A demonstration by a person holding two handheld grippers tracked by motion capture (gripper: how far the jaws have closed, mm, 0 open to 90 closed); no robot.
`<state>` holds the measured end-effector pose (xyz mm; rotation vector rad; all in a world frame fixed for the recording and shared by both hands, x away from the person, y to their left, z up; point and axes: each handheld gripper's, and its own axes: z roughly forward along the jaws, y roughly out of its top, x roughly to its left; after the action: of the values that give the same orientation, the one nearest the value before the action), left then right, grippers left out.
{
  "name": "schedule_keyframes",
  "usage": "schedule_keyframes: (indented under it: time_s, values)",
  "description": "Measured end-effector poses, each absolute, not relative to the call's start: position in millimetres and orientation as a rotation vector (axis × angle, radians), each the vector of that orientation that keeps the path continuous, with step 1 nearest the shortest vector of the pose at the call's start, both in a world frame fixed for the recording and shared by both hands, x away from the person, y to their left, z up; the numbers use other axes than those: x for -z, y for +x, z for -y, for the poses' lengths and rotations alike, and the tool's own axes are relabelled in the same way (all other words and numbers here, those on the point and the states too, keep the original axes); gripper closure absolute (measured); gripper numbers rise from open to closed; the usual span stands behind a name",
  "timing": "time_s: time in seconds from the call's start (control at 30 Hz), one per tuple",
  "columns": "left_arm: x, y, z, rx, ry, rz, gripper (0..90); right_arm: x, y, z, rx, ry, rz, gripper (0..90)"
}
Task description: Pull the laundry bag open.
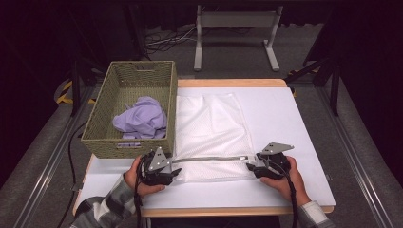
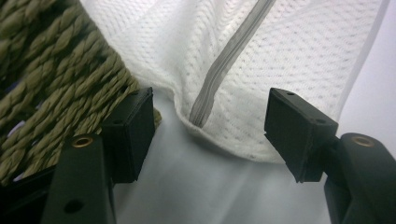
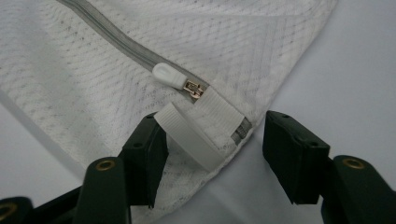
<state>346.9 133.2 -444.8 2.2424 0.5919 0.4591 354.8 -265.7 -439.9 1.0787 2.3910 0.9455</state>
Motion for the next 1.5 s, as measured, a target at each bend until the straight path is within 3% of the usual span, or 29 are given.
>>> schedule_keyframes:
  time_s: [0.13, 0.33, 0.7, 1.1, 1.5]
  values:
    - [445, 346, -132, -0.452, 2.252, -0.585, 33.5, 443, 357, 268, -1.000, 1.094, -2.347, 67.6]
    - [447, 347, -129, -0.438, 2.264, -0.587, 32.7, 443, 360, 270, -1.013, 1.070, -2.370, 81.7]
    - [438, 347, -105, -0.393, 2.268, -0.510, 34.7, 434, 351, 267, -1.076, 1.044, -2.352, 83.8]
    - [431, 358, -55, -0.230, 2.281, -0.401, 47.7, 421, 344, 261, -1.152, 0.970, -2.327, 84.8]
    - [430, 368, 3, -0.159, 2.292, -0.319, 57.5, 413, 339, 254, -1.209, 0.896, -2.327, 85.1]
